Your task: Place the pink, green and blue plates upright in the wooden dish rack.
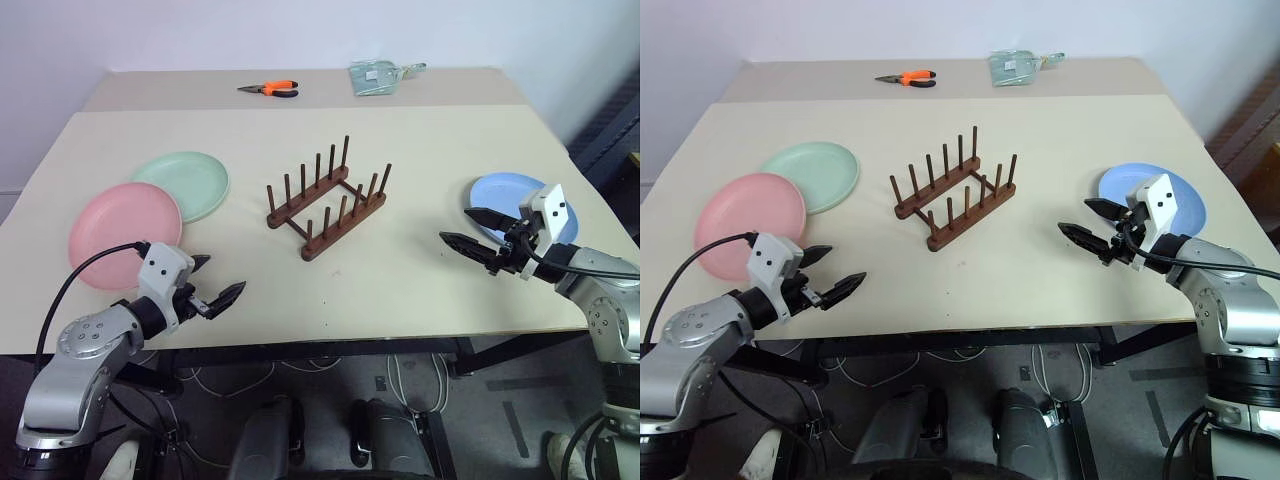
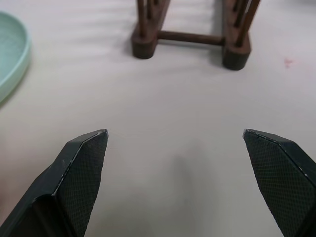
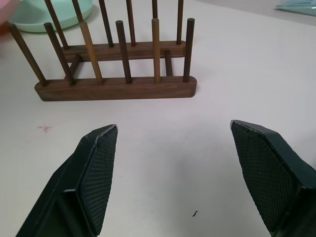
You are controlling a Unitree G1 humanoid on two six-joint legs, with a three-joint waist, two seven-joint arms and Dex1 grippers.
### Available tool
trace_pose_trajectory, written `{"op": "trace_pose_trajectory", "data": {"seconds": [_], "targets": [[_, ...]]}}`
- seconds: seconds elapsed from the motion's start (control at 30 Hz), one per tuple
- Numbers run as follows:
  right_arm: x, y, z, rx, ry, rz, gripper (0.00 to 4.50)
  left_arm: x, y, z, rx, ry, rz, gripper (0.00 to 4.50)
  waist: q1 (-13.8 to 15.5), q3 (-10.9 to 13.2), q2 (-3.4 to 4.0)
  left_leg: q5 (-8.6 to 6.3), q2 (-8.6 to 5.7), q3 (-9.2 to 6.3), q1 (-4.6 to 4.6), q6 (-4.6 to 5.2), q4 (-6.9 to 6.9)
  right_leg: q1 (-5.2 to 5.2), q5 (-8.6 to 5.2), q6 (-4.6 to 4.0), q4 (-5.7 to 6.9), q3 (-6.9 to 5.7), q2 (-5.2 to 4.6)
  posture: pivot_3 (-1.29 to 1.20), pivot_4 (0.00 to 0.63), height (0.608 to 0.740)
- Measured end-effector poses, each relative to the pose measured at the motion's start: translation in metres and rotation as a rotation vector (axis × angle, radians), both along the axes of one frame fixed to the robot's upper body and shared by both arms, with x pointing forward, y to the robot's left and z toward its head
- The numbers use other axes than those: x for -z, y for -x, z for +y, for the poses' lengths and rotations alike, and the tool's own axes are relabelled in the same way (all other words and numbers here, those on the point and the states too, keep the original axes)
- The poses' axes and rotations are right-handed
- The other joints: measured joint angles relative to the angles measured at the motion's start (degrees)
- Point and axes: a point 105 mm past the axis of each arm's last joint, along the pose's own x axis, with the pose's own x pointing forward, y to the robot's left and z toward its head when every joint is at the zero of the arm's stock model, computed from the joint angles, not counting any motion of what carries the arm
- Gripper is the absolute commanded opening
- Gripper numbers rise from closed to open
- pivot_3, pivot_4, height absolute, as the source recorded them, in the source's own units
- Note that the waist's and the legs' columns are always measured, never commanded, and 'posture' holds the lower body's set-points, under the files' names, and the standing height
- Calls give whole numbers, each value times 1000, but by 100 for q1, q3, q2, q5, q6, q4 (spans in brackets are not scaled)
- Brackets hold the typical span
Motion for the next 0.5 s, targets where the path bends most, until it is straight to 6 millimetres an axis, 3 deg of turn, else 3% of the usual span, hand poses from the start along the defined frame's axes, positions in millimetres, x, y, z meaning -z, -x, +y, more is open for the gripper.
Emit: {"op": "trace_pose_trajectory", "data": {"seconds": [0.27,0.4,0.5], "targets": [[8,-3,8,-10,36,6,3709,8,0,-18,31,34,19,4500,3,0,0,1,0,0,-1,1,0,0,0,0,0,0,0,0,150,740],[8,0,15,-38,47,5,3709,19,0,-45,93,21,36,4500,29,0,0,0,-3,0,-2,2,0,1,1,1,-1,0,0,0,150,740],[12,9,32,-91,72,4,3709,21,-15,-72,104,39,2,4500,39,-1,2,0,-5,0,-2,5,0,3,1,2,-1,0,-1,0,150,740]]}}
